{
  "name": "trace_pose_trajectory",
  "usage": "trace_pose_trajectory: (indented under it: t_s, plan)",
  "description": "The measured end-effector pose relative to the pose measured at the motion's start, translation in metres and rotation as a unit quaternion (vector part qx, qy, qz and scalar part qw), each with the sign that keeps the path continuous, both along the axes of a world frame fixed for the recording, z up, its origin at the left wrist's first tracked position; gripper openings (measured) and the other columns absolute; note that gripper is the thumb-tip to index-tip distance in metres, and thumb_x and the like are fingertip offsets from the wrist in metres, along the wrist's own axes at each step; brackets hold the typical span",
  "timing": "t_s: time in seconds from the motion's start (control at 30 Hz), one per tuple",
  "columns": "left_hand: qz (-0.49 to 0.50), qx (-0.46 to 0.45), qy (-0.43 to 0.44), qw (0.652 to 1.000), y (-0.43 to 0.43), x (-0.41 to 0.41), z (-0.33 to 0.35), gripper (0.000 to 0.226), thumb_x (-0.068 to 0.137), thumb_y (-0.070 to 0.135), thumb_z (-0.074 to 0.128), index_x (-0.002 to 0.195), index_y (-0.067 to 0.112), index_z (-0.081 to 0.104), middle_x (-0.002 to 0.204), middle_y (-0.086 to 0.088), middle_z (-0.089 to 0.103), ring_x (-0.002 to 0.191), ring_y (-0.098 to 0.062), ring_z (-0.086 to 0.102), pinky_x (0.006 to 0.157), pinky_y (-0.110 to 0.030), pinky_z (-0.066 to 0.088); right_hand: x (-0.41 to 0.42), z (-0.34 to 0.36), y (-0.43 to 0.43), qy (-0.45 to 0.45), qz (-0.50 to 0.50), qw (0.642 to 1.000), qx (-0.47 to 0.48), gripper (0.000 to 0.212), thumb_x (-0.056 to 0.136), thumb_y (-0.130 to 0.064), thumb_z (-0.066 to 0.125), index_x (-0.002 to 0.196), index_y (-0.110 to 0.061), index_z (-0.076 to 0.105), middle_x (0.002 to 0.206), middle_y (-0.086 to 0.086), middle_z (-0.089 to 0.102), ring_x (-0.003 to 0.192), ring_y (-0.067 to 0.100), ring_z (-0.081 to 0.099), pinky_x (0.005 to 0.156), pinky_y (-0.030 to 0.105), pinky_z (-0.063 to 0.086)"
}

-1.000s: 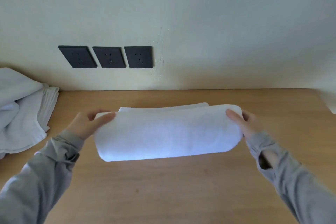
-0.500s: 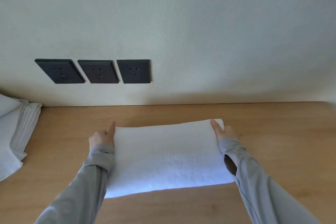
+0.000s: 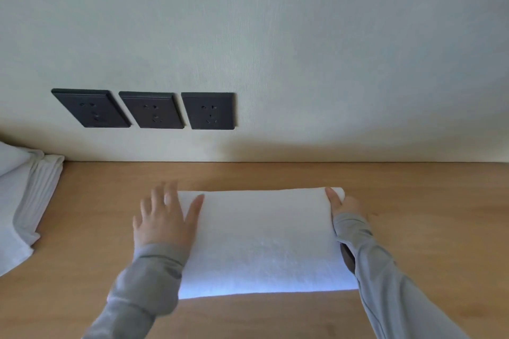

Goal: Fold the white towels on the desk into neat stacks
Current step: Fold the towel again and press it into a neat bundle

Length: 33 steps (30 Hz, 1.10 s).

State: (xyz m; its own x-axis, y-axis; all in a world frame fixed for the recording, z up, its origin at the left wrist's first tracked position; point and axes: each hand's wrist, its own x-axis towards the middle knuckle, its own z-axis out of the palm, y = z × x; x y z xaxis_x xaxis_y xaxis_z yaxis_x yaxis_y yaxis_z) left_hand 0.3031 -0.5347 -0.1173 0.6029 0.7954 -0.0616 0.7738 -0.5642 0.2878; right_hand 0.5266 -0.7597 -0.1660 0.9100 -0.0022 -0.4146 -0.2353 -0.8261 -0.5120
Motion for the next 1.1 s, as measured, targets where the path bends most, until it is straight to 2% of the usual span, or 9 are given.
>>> trace_pose_trajectory:
  t_s: [0.07, 0.13, 0.2, 0.27, 0.37, 0.53, 0.7, 0.8, 1.1]
  plan:
    - [-0.133, 0.020, 0.005, 0.991, -0.047, 0.000, 0.008, 0.077, 0.090, 0.064, 0.011, 0.131, 0.014, 0.053, 0.138, -0.011, 0.051, 0.123, -0.034, 0.051, 0.099, -0.049, 0.037, -0.004, 0.010, 0.001, -0.009, -0.009, 1.000, -0.003, 0.056, 0.094, -0.046, 0.044, 0.113, 0.005, 0.055, 0.114, 0.025, 0.059, 0.104, 0.039, 0.055, 0.080, 0.034, 0.037]
    - [-0.213, 0.031, 0.036, 0.976, -0.078, 0.003, 0.002, 0.077, 0.092, 0.061, 0.003, 0.136, 0.017, 0.048, 0.145, -0.008, 0.043, 0.131, -0.031, 0.042, 0.105, -0.051, 0.025, -0.014, 0.023, 0.002, -0.127, 0.024, 0.991, -0.032, 0.048, 0.095, -0.035, 0.047, 0.126, 0.002, 0.048, 0.125, 0.024, 0.053, 0.114, 0.039, 0.049, 0.090, 0.040, 0.039]
    - [-0.219, 0.032, 0.067, 0.973, -0.084, 0.008, -0.006, 0.076, 0.092, 0.060, 0.001, 0.139, 0.018, 0.043, 0.148, -0.006, 0.038, 0.135, -0.030, 0.036, 0.106, -0.051, 0.020, -0.037, 0.038, 0.011, -0.317, 0.140, 0.938, -0.031, 0.043, 0.094, -0.023, 0.046, 0.130, -0.001, 0.048, 0.132, 0.023, 0.051, 0.122, 0.039, 0.047, 0.099, 0.047, 0.038]
    - [-0.214, 0.045, 0.070, 0.973, -0.079, 0.010, -0.013, 0.076, 0.091, 0.060, 0.001, 0.140, 0.019, 0.042, 0.148, -0.005, 0.038, 0.136, -0.030, 0.035, 0.107, -0.051, 0.019, -0.073, 0.043, 0.027, -0.399, 0.298, 0.867, -0.023, 0.045, 0.091, -0.026, 0.038, 0.127, -0.006, 0.055, 0.134, 0.015, 0.053, 0.126, 0.033, 0.048, 0.102, 0.053, 0.036]
    - [-0.228, 0.050, 0.073, 0.970, -0.077, 0.010, -0.024, 0.070, 0.091, 0.059, 0.009, 0.143, 0.021, 0.038, 0.151, -0.004, 0.034, 0.138, -0.028, 0.031, 0.108, -0.050, 0.020, -0.109, 0.034, 0.037, -0.345, 0.437, 0.827, -0.076, 0.052, 0.092, -0.035, 0.028, 0.131, -0.012, 0.053, 0.141, 0.005, 0.048, 0.131, 0.024, 0.044, 0.105, 0.056, 0.034]
    - [-0.229, 0.035, 0.079, 0.969, -0.078, 0.014, -0.038, 0.068, 0.091, 0.057, 0.012, 0.145, 0.020, 0.032, 0.153, -0.005, 0.027, 0.142, -0.028, 0.023, 0.110, -0.051, 0.018, -0.104, 0.012, 0.034, -0.297, 0.439, 0.839, -0.126, 0.056, 0.092, -0.032, 0.023, 0.141, -0.013, 0.040, 0.149, 0.001, 0.036, 0.138, 0.020, 0.033, 0.116, 0.047, 0.018]
    - [-0.231, 0.053, 0.095, 0.967, -0.075, 0.018, -0.041, 0.074, 0.076, 0.060, -0.024, 0.142, 0.028, -0.024, 0.154, 0.004, -0.024, 0.138, -0.019, -0.028, 0.114, -0.044, -0.014, -0.100, 0.007, 0.040, -0.235, 0.470, 0.840, -0.134, 0.056, 0.096, -0.037, 0.006, 0.149, -0.022, -0.005, 0.155, -0.010, -0.015, 0.143, 0.009, -0.016, 0.114, 0.038, -0.018]
    - [-0.209, 0.039, 0.082, 0.974, -0.055, 0.000, -0.038, 0.076, 0.067, 0.065, -0.033, 0.135, 0.032, -0.033, 0.153, 0.009, -0.026, 0.136, -0.012, -0.029, 0.115, -0.040, -0.011, -0.081, 0.009, 0.010, -0.232, 0.473, 0.833, -0.170, 0.060, 0.097, -0.046, 0.011, 0.145, -0.023, -0.016, 0.152, -0.011, -0.022, 0.137, 0.007, -0.026, 0.113, 0.036, -0.017]
    - [-0.135, 0.004, 0.056, 0.989, -0.026, -0.040, -0.050, 0.075, 0.078, 0.066, -0.015, 0.143, 0.029, -0.024, 0.154, 0.009, -0.024, 0.140, -0.011, -0.025, 0.118, -0.042, -0.005, -0.064, -0.004, -0.045, -0.243, 0.404, 0.868, -0.156, 0.067, 0.090, -0.048, -0.001, 0.149, -0.016, 0.001, 0.154, -0.008, -0.009, 0.143, 0.006, -0.009, 0.119, 0.034, -0.002]
